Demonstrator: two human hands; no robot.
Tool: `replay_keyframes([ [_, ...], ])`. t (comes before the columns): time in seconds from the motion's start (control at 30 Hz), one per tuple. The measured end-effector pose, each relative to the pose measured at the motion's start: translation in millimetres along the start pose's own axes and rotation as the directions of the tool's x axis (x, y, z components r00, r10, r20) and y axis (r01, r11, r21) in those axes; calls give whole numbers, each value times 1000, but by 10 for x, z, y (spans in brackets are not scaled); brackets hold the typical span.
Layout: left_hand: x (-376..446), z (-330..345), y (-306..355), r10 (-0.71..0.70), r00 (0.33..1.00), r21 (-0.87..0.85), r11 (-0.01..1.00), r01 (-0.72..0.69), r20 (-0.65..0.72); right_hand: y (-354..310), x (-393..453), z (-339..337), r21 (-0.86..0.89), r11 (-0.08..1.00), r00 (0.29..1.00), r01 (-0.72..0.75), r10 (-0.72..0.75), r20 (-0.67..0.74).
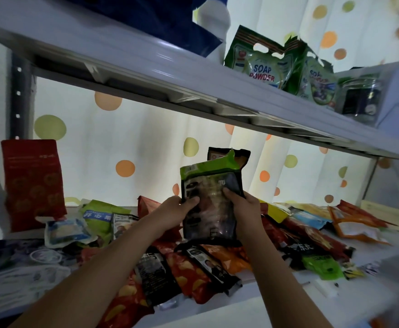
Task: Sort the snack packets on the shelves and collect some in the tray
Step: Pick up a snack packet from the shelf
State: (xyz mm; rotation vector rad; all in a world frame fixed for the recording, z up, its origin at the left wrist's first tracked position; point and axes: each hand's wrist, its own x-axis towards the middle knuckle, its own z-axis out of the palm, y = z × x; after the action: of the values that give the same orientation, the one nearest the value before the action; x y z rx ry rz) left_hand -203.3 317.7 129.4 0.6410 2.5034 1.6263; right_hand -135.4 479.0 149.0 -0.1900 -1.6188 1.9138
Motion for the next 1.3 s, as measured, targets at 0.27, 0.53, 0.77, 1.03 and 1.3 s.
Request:
replay_keyframes([
  [0.27, -296, -113, 19, 116, 991, -454, 881, -135, -69, -65, -295, 76, 206, 975, 995, -87, 75, 66],
  [0.53, -845, 208, 407, 212, 952, -426, 857, -291, -222, -294, -569, -361, 276, 958, 985, -81, 35, 167],
  [0.77, -1356, 924, 709, 257, 933, -390, 855, -341, -252, -368, -911, -1180, 270, 959, 986, -89, 47, 159],
  [1.03, -1987, 1823, 854, 263, 932, -390, 854, -346, -250, -323, -1462, -2153, 278, 952, 986, -127, 91, 140],
  [1.3, -2520, 2471, 826, 45, 989, -506, 855, -112, -143, -143, -2060, -2936, 177, 964, 977, -198, 180, 112],
])
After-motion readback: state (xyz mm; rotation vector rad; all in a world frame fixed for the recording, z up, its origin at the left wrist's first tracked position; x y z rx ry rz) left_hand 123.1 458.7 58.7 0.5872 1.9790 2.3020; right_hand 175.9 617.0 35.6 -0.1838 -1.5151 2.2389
